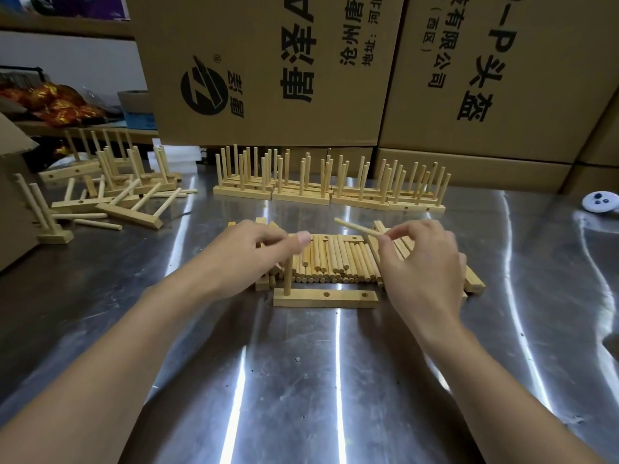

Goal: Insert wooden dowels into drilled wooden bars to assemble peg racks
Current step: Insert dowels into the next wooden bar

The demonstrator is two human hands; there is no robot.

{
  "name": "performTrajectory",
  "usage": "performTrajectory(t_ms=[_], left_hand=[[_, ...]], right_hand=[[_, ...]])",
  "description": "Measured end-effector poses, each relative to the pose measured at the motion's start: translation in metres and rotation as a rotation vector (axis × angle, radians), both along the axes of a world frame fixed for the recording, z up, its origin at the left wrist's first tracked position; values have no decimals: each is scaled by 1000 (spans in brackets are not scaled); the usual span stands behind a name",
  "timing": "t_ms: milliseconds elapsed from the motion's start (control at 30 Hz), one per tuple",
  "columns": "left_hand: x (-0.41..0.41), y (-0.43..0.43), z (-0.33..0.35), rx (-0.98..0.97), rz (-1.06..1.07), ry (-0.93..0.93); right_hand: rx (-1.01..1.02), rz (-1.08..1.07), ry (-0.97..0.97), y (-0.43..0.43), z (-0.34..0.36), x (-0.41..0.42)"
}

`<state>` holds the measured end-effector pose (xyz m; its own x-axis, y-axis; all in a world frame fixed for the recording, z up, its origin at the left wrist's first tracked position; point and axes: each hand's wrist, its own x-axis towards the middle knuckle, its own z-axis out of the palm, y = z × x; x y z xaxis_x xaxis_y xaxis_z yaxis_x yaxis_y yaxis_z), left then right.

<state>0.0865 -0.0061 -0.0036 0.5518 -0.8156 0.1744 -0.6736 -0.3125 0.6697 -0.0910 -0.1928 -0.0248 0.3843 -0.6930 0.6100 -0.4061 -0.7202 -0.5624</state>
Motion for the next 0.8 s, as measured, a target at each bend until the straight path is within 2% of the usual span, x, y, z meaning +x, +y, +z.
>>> performTrajectory(t_ms=[100,167,300,433,667,733,800], left_hand=[[-5,-3,2,-232,77,92],[-8,-4,4,-338,68,172],[-9,-4,8,-443,37,300],[-10,-5,7,-545,-8,333],[-13,-5,9,-584,-21,329],[-12,-4,10,-577,-37,320],[-12,-4,10,-539,-73,311]], right_hand=[[280,276,-217,-1,4,-1],[379,393,-285,2,5,-1],[423,517,-306,6,7,-1],[400,537,-295,10,10,-1],[389,531,-303,10,11,-4],[473,576,-376,10,13,-4],[676,654,-490,11,15,-3]])
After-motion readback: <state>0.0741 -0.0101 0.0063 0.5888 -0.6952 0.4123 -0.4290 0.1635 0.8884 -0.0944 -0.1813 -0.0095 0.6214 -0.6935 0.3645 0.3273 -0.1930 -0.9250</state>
